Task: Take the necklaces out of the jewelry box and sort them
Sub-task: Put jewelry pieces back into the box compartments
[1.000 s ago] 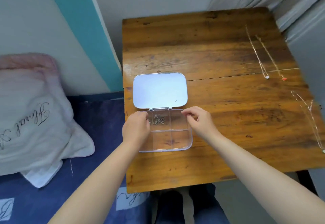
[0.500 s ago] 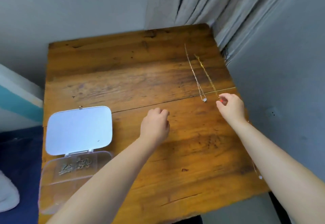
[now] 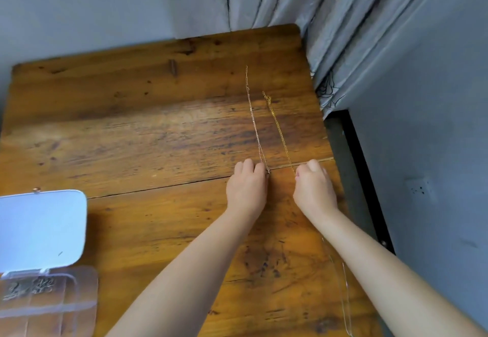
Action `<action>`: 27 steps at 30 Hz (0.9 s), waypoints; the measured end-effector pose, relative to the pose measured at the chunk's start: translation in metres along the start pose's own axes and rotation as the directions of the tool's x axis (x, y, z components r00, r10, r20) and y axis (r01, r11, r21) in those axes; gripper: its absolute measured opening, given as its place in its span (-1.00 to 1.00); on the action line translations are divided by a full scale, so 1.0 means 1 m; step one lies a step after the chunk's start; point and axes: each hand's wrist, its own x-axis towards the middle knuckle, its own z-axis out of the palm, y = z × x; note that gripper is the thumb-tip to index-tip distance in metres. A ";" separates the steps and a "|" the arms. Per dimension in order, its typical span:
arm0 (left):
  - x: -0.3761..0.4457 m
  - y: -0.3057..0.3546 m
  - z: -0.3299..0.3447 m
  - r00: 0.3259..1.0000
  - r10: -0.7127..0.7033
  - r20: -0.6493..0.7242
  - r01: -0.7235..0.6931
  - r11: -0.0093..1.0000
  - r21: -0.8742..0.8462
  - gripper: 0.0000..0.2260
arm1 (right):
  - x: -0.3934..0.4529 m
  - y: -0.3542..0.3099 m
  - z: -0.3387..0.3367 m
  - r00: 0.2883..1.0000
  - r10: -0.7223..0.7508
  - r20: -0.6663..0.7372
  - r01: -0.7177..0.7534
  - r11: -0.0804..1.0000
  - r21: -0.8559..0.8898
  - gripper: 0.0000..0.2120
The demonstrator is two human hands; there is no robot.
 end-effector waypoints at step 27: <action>-0.163 -0.126 -0.168 0.862 -0.506 -0.015 -0.058 -0.068 -0.996 -0.63 | -0.100 -0.169 -0.059 0.979 -0.134 0.154 -0.137 0.123 0.983 -0.71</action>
